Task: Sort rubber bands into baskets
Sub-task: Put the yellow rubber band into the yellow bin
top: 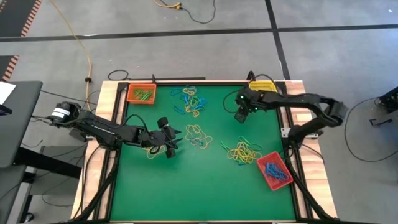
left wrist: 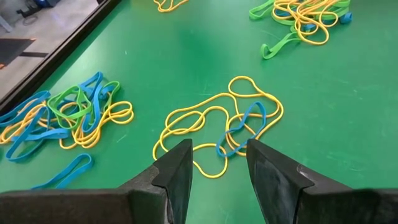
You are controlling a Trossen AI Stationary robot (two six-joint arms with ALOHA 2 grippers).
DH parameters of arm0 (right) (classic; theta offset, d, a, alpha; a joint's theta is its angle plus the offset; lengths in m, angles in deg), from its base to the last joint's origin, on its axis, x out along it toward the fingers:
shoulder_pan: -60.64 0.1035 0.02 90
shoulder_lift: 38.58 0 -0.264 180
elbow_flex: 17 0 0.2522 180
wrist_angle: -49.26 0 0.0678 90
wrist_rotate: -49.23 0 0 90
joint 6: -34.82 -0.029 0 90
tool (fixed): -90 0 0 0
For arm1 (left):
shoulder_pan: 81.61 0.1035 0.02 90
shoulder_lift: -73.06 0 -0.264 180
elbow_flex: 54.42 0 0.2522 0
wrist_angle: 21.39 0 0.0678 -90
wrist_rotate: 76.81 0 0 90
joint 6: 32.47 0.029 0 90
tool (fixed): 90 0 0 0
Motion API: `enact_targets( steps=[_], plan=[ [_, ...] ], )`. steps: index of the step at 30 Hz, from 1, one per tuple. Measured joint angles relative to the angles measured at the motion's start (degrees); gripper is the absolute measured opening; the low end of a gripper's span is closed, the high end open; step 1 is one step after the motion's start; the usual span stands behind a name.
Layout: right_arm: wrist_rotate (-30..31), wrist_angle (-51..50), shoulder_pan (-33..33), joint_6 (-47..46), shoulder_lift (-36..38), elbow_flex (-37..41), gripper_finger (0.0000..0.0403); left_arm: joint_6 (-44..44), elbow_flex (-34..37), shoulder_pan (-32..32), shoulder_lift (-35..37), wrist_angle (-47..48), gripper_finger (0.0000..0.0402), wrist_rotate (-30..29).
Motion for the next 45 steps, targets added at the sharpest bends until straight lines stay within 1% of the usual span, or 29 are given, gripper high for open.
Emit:
enact_targets(
  steps=[6, 11, 13, 16, 21, 22, 23, 27, 31, 36, 43, 45],
  plan=[
    [0.0, 2.0, -2.9, -1.0, -5.1, 0.0, 0.0201, 0.0, 0.0, 0.0, 0.0, 0.0, 0.0142, 0.0],
    [0.0, 3.1, -4.6, -1.0, -7.1, 0.0, 0.0189, 0.3, 0.0, 0.0, 0.0, 0.1, 0.0142, 0.0],
    [-0.4, 3.7, -5.2, -0.7, -7.5, 0.0, 0.0177, 0.5, 0.0, 0.0, 0.0, 0.1, 0.0142, 0.0],
    [-1.2, 4.3, -5.7, -0.5, -8.0, -0.1, 0.0138, 0.5, 0.0, 0.0, 0.0, 0.1, 0.0142, 0.0],
    [-0.9, 4.5, -5.9, 0.5, -8.9, -0.2, 0.0035, 0.7, 0.0, 0.0, 0.0, 0.1, 0.0142, 0.0],
    [-0.9, 4.5, -5.9, 0.7, -9.1, -0.2, 0.0020, 0.7, 0.0, 0.0, 0.0, 0.1, 0.0142, 0.0],
    [-0.9, 4.6, -5.8, 0.7, -9.2, -0.2, 0.0014, 0.7, 0.0, 0.0, 0.0, 0.1, 0.0142, 0.0],
    [-0.4, 4.6, -5.1, 0.5, -8.9, -0.2, 0.0017, 0.7, 0.0, 0.0, 0.0, 0.1, 0.0142, -0.1],
    [-0.3, 4.1, -3.2, 0.0, -6.3, 0.1, 0.0011, 0.6, 0.0, 0.0, 0.0, 0.1, 0.0142, -0.2],
    [0.6, 4.1, -1.0, 0.0, 0.7, 0.1, 0.0011, 0.6, 0.2, 0.0, 0.0, -0.2, 0.0142, -0.2],
    [8.9, 2.4, 0.1, -0.1, 11.2, 0.1, 0.0010, 0.5, 2.6, 0.0, 0.0, -3.5, 0.0142, -1.2],
    [8.4, 1.9, -0.5, -0.8, 13.1, 0.0, 0.0010, 0.5, 2.6, 0.0, 0.0, -3.6, 0.0142, -1.3]
  ],
)
